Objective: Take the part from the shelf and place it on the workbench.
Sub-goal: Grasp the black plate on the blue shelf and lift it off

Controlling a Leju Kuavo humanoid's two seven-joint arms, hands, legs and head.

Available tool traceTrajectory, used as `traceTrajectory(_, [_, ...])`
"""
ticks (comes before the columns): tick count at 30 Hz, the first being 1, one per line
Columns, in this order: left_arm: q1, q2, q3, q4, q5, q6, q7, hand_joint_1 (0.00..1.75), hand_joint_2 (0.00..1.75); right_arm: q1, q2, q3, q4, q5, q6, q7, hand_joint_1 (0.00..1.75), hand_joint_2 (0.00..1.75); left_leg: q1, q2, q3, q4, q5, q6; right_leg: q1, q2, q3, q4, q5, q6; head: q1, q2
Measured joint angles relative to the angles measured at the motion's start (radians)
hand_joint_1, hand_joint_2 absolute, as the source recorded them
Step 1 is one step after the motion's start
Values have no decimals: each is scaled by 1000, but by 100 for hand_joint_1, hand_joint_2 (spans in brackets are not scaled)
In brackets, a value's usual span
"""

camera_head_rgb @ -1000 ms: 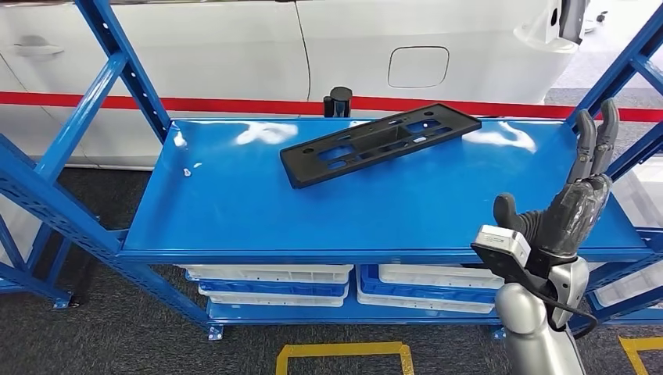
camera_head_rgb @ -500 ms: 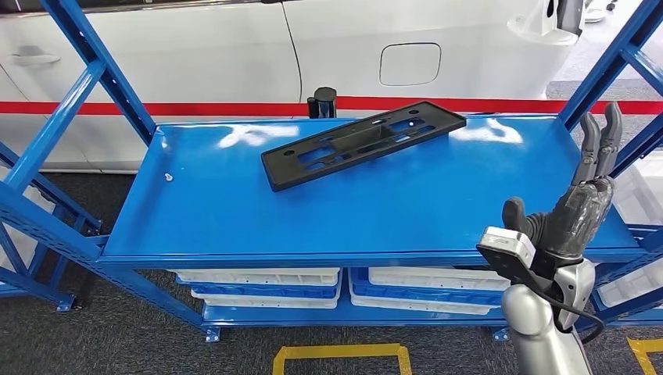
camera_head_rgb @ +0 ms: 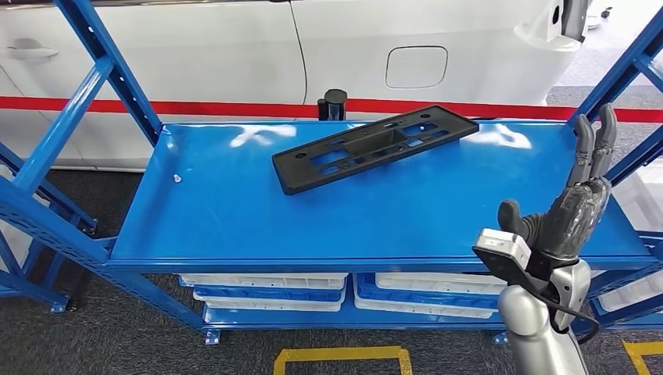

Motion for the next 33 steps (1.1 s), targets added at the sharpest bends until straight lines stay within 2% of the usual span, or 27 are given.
traceTrajectory(5, [-2,0,7,3,-3,0,-1,0,0,0,0,1,0,2,0,0,0,0,-2,0,0,0,-2,9,-1,0,6,-10,4,7,0,0])
traceTrajectory(10, [-2,0,9,4,-5,0,-1,0,0,0,1,2,0,5,0,0,0,0,-4,0,0,1,-3,12,-3,0,6,-12,5,14,0,0])
traceTrajectory(21, [-3,1,11,8,-12,-2,-2,0,0,1,1,3,0,7,-1,0,0,0,-3,0,1,3,-4,15,-3,0,7,-13,6,17,-1,0])
traceTrajectory(25, [-3,3,11,8,-14,-3,-2,0,0,2,2,3,0,10,-3,0,0,0,-8,0,0,6,-9,23,-8,0,8,-14,6,24,-1,0])
traceTrajectory(27, [-4,4,11,8,-15,-3,-2,0,0,3,2,3,0,10,-5,0,0,0,-8,1,6,-3,-6,32,-11,0,9,-14,4,31,-1,0])
traceTrajectory(29, [-5,5,11,8,-16,-3,-4,0,0,5,0,1,-1,10,-7,0,0,0,-2,4,17,-19,1,44,-11,-1,-11,28,-18,30,1,0])
traceTrajectory(31, [-6,5,11,9,-17,-3,-5,0,0,8,-3,-1,0,10,-9,0,0,0,1,5,23,-26,2,50,-10,-1,-74,149,-68,21,5,0])
traceTrajectory(32, [-6,5,11,9,-17,-4,-5,0,0,12,-4,-2,0,10,-9,0,0,0,0,6,23,-26,1,50,-10,-1,-111,218,-90,20,6,0])
traceTrajectory(33, [-6,4,11,9,-18,-4,-5,0,0,16,-4,-2,0,9,-10,0,0,0,0,5,23,-25,0,50,-10,-1,-138,264,-102,23,6,0])
